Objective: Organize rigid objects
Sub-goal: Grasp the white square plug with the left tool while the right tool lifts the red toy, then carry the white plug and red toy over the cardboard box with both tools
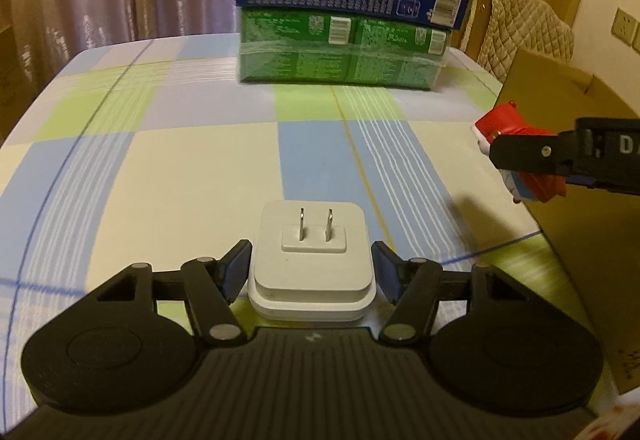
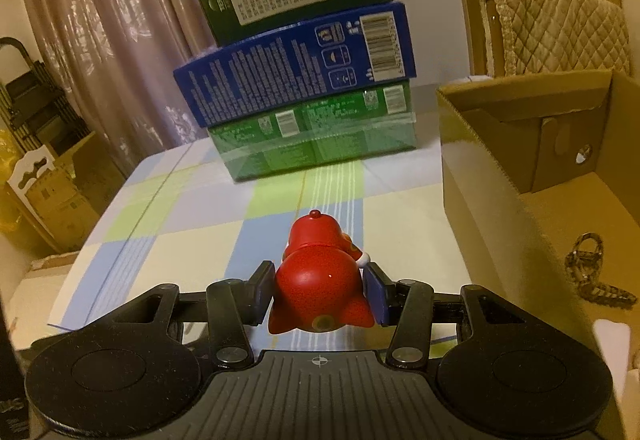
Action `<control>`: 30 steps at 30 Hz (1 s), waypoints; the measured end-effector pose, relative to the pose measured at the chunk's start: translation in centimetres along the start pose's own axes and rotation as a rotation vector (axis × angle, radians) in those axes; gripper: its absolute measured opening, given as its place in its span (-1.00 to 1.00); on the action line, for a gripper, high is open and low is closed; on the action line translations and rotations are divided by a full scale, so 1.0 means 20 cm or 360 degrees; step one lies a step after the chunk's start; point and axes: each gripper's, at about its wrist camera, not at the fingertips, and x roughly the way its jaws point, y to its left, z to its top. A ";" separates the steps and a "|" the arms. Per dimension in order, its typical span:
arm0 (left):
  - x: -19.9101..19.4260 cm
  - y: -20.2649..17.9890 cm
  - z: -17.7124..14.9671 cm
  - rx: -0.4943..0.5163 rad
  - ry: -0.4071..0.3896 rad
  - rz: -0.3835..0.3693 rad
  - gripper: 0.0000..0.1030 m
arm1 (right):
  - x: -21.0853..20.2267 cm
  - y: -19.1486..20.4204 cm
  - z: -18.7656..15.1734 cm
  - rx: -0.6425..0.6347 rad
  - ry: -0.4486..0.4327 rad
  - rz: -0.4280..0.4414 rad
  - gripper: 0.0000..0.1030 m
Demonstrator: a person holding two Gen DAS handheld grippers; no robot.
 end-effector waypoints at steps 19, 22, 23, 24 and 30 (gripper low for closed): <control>-0.82 -0.08 -0.20 -0.0216 -0.0171 0.0036 0.17 | -0.73 0.16 -0.27 -0.0095 -0.0157 0.0097 -0.13; -0.92 -0.11 -0.24 -0.0257 -0.0178 0.0023 0.16 | -0.84 0.15 -0.32 -0.0086 -0.0184 0.0098 -0.13; -0.95 -0.12 -0.25 -0.0262 -0.0180 0.0018 0.16 | -0.87 0.14 -0.33 -0.0085 -0.0199 0.0096 -0.13; -0.99 -0.13 -0.26 -0.0266 -0.0185 0.0013 0.16 | -0.90 0.13 -0.33 -0.0084 -0.0215 0.0090 -0.13; -1.14 -0.21 -0.30 -0.0260 -0.0222 -0.0007 0.16 | -1.08 0.06 -0.32 -0.0028 -0.0260 0.0070 -0.13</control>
